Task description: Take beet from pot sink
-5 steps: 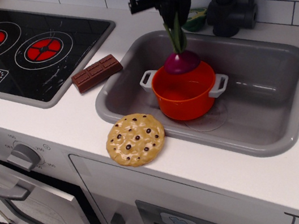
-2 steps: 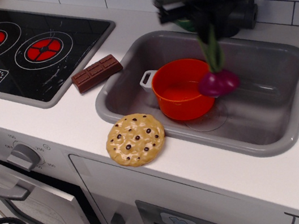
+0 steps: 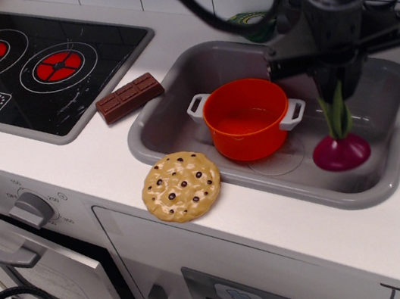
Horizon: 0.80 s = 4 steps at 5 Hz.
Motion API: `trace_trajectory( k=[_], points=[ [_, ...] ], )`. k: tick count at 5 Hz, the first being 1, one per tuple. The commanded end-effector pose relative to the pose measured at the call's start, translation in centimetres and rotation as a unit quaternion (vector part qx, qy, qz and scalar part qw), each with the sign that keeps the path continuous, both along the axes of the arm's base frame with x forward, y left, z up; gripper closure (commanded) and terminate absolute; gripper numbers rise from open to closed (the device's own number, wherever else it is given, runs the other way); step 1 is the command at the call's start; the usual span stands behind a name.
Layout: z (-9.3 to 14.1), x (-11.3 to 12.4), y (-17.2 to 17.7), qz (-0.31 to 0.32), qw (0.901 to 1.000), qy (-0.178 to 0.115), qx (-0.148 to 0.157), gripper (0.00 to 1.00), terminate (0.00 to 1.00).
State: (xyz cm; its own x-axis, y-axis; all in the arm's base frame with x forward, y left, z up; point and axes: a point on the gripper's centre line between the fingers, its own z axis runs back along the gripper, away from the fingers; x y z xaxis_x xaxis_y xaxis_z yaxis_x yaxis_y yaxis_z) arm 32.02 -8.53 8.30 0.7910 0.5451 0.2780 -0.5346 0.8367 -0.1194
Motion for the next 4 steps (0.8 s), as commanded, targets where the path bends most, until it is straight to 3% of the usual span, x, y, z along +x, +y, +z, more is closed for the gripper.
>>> trace_trajectory(
  k=[1,2,4],
  points=[
    [-0.6,1.6,-0.8,0.015,0.9995,-0.023,0.015,1.00,0.00],
    [-0.6,2.4,-1.1,0.022,0.9994,-0.015,0.023,0.00,0.00],
    [1.5,2.4,-1.0,0.021,0.9995,-0.007,0.023,0.00,0.00]
  ],
)
